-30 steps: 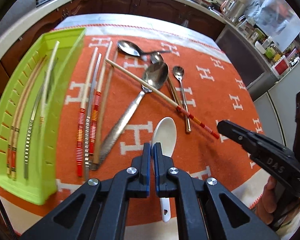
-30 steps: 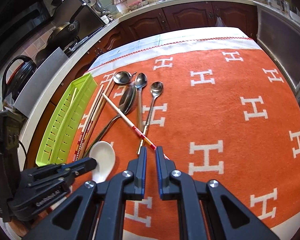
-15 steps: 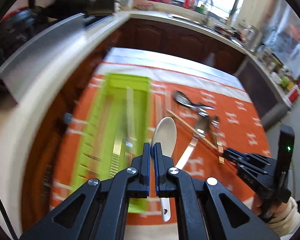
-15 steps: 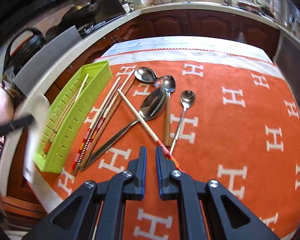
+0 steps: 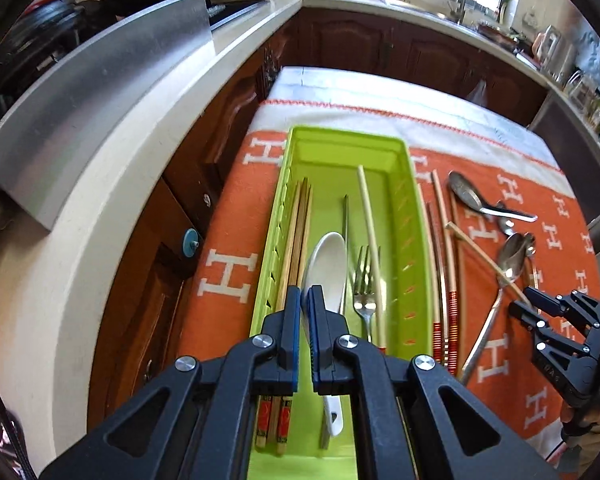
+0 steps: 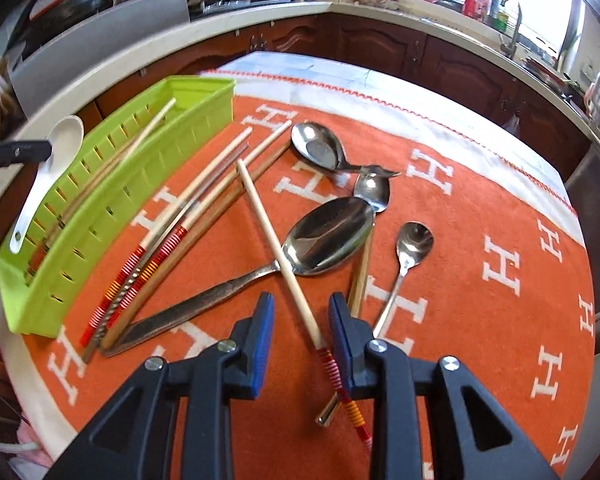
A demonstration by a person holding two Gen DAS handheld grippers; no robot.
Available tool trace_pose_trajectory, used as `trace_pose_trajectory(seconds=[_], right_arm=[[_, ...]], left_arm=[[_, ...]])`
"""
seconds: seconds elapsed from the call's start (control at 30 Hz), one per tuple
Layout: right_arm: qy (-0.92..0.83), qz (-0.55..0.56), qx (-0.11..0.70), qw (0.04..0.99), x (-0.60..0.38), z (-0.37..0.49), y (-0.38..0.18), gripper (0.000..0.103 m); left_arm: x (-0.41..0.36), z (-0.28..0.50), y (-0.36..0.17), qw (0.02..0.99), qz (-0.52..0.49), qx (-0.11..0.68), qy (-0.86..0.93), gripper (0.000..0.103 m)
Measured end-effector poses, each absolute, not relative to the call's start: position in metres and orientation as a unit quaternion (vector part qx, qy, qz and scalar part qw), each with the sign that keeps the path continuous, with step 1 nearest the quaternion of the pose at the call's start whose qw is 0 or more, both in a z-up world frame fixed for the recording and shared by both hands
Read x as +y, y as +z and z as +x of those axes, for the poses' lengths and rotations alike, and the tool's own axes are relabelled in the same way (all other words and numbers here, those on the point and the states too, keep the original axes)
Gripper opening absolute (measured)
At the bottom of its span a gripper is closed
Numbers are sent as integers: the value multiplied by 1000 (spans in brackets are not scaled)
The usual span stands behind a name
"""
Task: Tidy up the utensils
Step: 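Carry the ceramic spoon into the green tray and open the left gripper while the right gripper holds the chopstick, then lower the red-banded chopstick into the green tray and open the right gripper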
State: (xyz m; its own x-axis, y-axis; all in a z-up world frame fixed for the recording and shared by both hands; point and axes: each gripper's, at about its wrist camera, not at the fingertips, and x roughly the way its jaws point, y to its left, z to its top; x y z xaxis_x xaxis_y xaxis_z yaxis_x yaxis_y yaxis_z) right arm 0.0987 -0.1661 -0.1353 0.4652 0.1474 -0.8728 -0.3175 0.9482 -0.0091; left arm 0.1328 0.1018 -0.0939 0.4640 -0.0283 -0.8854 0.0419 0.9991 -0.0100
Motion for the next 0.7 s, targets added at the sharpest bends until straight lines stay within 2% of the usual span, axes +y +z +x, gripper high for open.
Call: trace_pose_trajectory(seconds=[0.1, 0.23, 0.43, 0.53, 0.7], right_arm=[[137, -86, 501, 850, -165, 98, -137, 6], [139, -54, 508, 848, -171, 96, -130, 5], [156, 34, 503, 850, -178, 88, -94, 5], [179, 69, 499, 845, -168, 86, -73, 5], [222, 106, 502, 829, -138, 84, -51, 5]], left_arm=[[100, 136, -103, 851, 9, 524, -18, 4], [98, 132, -104, 854, 7, 520, -15, 17], [98, 115, -90, 869, 8, 494, -9, 29], [100, 103, -83, 875, -2, 483, -9, 47], [107, 86, -73, 885, -2, 466, 1, 50]])
